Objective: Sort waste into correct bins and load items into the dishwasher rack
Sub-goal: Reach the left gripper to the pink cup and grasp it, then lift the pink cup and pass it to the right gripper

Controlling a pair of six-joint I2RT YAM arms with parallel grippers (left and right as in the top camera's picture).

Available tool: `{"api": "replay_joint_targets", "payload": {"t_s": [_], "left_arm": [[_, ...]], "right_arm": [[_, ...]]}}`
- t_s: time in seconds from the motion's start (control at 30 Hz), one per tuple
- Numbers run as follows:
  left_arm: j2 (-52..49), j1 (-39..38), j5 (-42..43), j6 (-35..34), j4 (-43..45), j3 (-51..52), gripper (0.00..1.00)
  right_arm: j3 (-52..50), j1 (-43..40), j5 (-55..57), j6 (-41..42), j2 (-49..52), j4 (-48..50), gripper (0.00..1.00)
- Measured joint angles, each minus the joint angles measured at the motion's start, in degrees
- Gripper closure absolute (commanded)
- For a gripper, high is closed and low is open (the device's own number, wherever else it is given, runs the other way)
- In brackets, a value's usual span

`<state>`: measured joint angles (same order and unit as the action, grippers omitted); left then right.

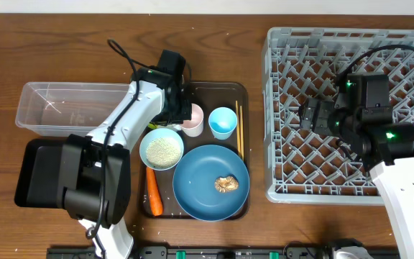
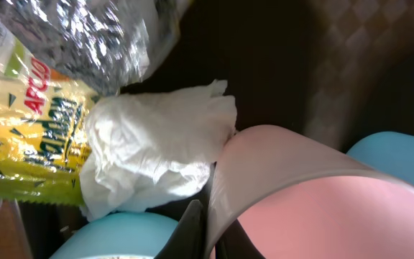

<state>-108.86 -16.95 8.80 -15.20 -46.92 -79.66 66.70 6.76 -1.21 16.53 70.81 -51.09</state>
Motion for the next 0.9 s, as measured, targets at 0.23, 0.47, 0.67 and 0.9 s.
{"api": "replay_joint_targets", "payload": {"t_s": [0.23, 0.47, 0.67, 0.9], "left_arm": [[5.60, 0.42, -0.20, 0.70, -2.16, 0.09, 0.94], [21.29, 4.96, 4.22, 2.43, -2.12, 0.02, 0.94], [23.80, 10.78, 27.58, 8.44, -1.20, 0.02, 0.94], [23.65, 12.87, 55.69, 12.33, 7.48, 0.11, 0.94]], "right_arm": [[0.00, 0.00, 0.20, 0.04, 0.00, -0.13, 0.02], [0.00, 0.00, -2.43, -1.11, 0.00, 0.94, 0.04], [0.00, 0.00, -22.86, -9.86, -0.50, 10.16, 0.16], [0.20, 1.36, -49.92, -13.27, -2.01, 26.03, 0.20]]}}
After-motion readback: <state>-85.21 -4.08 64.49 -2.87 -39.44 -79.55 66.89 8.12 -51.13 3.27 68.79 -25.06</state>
